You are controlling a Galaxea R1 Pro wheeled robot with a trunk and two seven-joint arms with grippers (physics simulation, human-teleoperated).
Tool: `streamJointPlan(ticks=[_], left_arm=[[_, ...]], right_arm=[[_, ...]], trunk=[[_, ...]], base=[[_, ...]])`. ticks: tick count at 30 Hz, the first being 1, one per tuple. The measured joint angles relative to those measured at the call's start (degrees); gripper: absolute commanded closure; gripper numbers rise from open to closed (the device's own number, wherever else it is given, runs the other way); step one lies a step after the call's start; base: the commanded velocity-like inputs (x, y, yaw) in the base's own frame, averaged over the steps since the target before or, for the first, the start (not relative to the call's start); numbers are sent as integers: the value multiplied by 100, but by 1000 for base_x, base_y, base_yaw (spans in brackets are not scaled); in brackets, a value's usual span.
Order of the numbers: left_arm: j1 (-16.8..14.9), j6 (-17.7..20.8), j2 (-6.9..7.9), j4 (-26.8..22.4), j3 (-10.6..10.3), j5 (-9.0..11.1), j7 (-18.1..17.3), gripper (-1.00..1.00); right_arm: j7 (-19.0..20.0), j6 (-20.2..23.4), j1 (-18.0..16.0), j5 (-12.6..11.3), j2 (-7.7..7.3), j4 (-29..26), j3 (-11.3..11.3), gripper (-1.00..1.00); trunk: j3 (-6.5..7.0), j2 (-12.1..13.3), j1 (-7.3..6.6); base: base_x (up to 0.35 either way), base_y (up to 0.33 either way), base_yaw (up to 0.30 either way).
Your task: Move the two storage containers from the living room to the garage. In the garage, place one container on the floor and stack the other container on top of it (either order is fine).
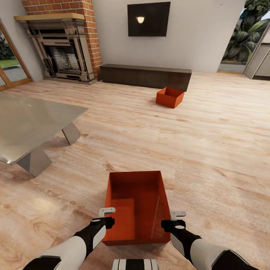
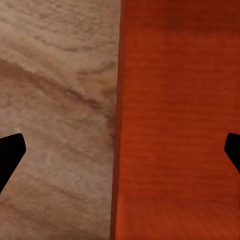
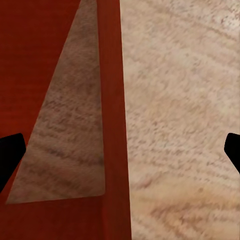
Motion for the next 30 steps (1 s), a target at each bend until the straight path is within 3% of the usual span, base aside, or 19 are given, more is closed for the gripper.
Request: streamJointPlan(ticks=[30], left_arm=[[0, 0, 7, 0, 0, 5, 43, -100]], right_arm=[[0, 0, 0, 0, 0, 0, 0, -100]], trunk=[[0, 0, 0]], base=[[0, 0, 0]])
